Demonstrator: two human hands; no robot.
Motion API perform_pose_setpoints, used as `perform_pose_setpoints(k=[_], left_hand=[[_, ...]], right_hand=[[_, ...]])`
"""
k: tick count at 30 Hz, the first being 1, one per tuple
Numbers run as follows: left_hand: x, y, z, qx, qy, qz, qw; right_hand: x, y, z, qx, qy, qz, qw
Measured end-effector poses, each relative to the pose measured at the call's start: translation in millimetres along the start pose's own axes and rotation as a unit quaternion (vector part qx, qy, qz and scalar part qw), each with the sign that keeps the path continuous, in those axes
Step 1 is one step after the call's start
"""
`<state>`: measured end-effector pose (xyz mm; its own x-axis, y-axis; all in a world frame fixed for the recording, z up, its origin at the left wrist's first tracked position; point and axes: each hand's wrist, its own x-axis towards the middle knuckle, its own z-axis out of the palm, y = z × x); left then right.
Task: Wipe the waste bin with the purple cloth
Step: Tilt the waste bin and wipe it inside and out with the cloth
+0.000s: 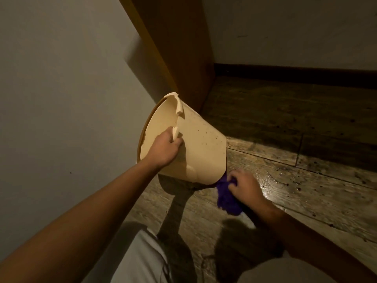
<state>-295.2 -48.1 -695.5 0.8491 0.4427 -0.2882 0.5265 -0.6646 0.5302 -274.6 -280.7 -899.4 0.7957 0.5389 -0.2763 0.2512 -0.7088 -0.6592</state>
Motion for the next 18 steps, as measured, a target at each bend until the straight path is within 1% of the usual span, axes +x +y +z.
perform_pose_setpoints(k=[2,4,6,8,10,13,15,18], left_hand=[[-1,-3,-4,-0.031,0.003,-0.021,0.999],[-3,-8,-7,-0.076,-0.005,-0.045,0.996],[-10,-10,-6,-0.128,-0.018,-0.057,0.99],[-16,-8,0,-0.166,-0.021,-0.055,0.984],[-20,-2,7,-0.19,-0.01,-0.05,0.98],[-18,6,14,-0.191,0.014,-0.019,0.981],[-16,7,17,-0.186,0.03,0.021,0.982],[-20,9,19,-0.209,0.032,0.026,0.977]], right_hand=[[7,-8,-38,0.152,0.063,0.065,0.984],[12,-19,-79,0.27,0.11,0.082,0.953],[17,-37,-114,0.355,0.136,0.056,0.923],[22,-65,-136,0.397,0.155,0.008,0.905],[27,-95,-140,0.374,0.182,-0.051,0.908],[28,-132,-111,0.255,0.196,-0.131,0.938],[22,-147,-79,0.162,0.19,-0.161,0.955],[23,-144,-44,0.057,0.212,-0.174,0.96]])
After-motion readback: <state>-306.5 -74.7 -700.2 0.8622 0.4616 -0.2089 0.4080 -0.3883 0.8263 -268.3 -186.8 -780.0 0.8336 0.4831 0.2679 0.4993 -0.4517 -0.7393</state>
